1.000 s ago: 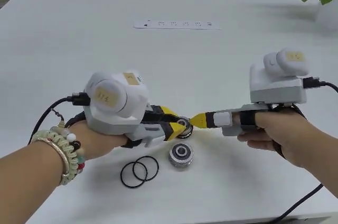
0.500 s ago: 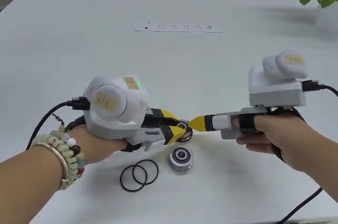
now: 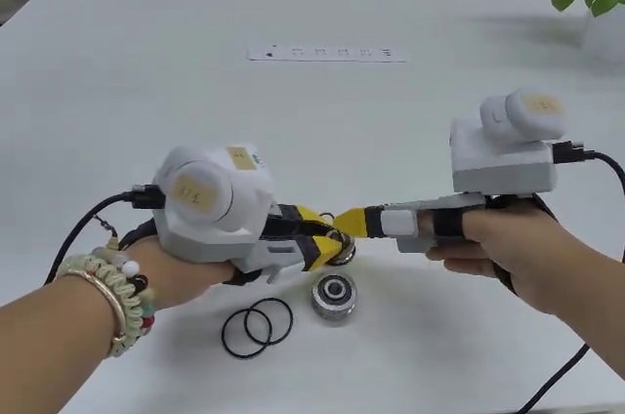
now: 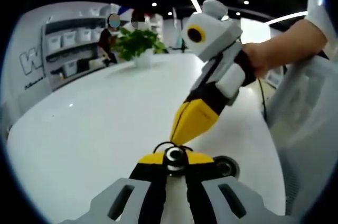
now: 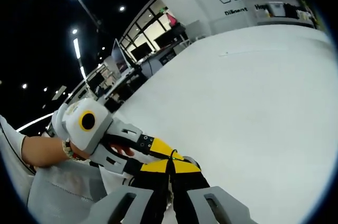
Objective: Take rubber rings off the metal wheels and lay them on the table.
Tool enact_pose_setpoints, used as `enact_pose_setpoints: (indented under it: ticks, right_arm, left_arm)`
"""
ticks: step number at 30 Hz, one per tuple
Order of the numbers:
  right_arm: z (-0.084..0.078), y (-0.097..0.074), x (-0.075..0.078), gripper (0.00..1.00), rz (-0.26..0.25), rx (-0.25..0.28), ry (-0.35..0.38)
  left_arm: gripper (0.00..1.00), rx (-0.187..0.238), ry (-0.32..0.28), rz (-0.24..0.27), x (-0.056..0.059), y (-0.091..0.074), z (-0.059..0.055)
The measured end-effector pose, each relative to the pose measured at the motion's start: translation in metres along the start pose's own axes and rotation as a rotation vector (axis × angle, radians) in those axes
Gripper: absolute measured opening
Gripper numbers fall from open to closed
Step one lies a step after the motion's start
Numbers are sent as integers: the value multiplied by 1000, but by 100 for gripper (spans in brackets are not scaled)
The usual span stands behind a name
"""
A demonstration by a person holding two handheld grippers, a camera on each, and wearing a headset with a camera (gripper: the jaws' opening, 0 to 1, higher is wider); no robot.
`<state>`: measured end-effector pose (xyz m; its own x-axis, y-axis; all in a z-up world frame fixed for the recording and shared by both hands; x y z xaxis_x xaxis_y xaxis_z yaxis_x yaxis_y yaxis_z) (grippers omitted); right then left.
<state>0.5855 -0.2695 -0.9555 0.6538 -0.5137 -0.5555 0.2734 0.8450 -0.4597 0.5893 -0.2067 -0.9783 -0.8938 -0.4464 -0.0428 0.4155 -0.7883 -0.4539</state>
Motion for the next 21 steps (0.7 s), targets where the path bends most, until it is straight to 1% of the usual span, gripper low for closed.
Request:
enact_pose_setpoints:
  ticks: [5,6,8,9,12,14,15,16,17,18,19,20,21]
  right_arm:
    - [-2,-4,9,0,-37,-4,13]
    - [-2,-5,11,0,-44,-6,17]
    - [-2,-6,13,0,-54,-7,17]
    - [-2,-7,15,0,-59,-6,18]
    - [-3,-8,17,0,-64,-8,22]
    - [-3,-8,18,0,-65,-9,20]
    - [-2,-9,18,0,-65,-9,21]
    - [-2,-9,19,0,-66,-6,22]
    - [-2,-10,19,0,-68,-5,23]
    - [-1,-10,20,0,-69,-1,27]
    - [-1,-11,20,0,-69,2,29]
    - [0,-12,21,0,-71,5,30]
    - [0,-13,22,0,-74,8,30]
  left_arm:
    - [14,7,-17,8,0,1,-1]
    - [14,9,-28,8,0,1,-1]
    - [14,0,-88,5,0,1,1]
    - [14,-2,-75,0,-2,2,2]
    - [15,-12,-98,-8,-2,1,2]
    - [16,-39,-171,-18,-1,1,3]
    - [16,-55,-232,-17,-1,0,4]
    - [17,-54,-241,-25,-2,0,6]
    - [18,-39,-248,-30,-4,0,9]
    - [19,-25,-238,-25,-6,-2,11]
    - [20,-19,-225,-19,-4,-3,13]
    - [21,-19,-200,-11,-5,-4,14]
    - [22,-24,-194,-10,-5,-5,15]
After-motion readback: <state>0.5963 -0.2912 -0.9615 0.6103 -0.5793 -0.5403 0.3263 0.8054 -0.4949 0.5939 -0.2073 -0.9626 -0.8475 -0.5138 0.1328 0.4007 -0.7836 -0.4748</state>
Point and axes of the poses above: the centre of the closed fingertips' face, and the gripper's own axes: y roughly forward along the fingers, x roughly to its right, z roughly out of its top, the point moved 5 cm from there along -y, roughly backward along the fingers, and after that the axes turned 3 degrees about z, right-handed, at the moved point
